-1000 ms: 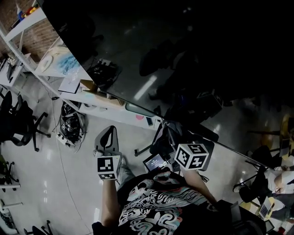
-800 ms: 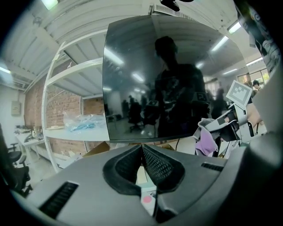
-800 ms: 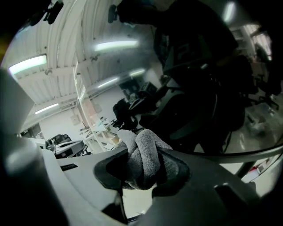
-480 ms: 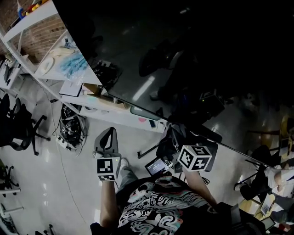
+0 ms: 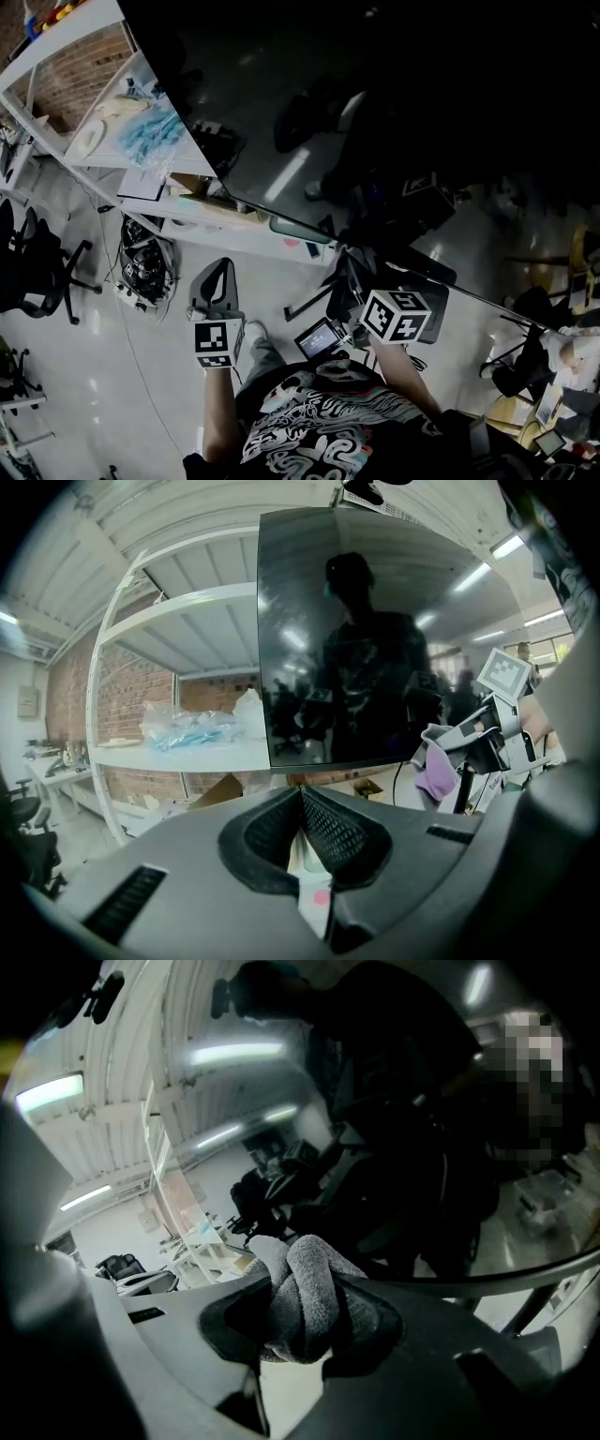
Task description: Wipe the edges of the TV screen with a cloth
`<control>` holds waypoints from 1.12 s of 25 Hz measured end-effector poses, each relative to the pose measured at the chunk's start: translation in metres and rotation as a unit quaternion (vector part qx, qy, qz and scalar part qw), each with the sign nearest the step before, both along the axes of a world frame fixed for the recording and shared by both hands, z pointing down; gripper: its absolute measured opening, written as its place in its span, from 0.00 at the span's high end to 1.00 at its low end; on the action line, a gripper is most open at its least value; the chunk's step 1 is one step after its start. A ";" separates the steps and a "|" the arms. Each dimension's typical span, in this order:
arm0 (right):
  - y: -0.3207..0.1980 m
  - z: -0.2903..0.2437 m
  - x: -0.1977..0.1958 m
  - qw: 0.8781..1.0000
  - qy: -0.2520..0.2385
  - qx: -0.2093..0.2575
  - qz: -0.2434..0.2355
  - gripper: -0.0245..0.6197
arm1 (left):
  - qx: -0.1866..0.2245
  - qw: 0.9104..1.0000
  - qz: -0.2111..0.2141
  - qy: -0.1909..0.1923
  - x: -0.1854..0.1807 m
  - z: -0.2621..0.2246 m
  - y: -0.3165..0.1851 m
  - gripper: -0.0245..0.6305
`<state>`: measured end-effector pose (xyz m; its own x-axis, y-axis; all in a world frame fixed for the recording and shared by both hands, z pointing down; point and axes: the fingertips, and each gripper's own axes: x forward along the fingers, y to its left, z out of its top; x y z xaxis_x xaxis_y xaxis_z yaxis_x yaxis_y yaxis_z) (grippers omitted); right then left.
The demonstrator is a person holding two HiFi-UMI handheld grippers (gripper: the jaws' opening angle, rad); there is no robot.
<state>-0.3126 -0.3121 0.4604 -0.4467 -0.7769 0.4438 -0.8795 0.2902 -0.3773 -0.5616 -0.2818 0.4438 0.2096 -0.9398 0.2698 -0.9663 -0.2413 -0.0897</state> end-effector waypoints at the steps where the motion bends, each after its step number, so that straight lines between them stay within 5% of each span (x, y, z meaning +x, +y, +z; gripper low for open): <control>1: -0.001 0.000 -0.002 1.000 0.001 -0.001 0.002 0.73 | 0.000 1.000 0.002 0.000 -0.002 0.000 -0.001 0.94; 8: -0.007 0.001 -0.019 1.000 -0.003 -0.003 0.012 0.73 | -0.019 1.000 0.008 0.008 -0.022 0.005 -0.007 0.94; 28: -0.020 -0.004 -0.065 1.000 -0.018 -0.011 0.014 0.73 | 0.008 1.000 0.010 0.012 -0.068 -0.013 -0.031 0.94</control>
<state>-0.3780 -0.3316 0.4565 -0.4410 -0.7792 0.4454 -0.8727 0.2565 -0.4154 -0.6295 -0.3125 0.4308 0.2343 -0.9396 0.2497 -0.9633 -0.2590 -0.0709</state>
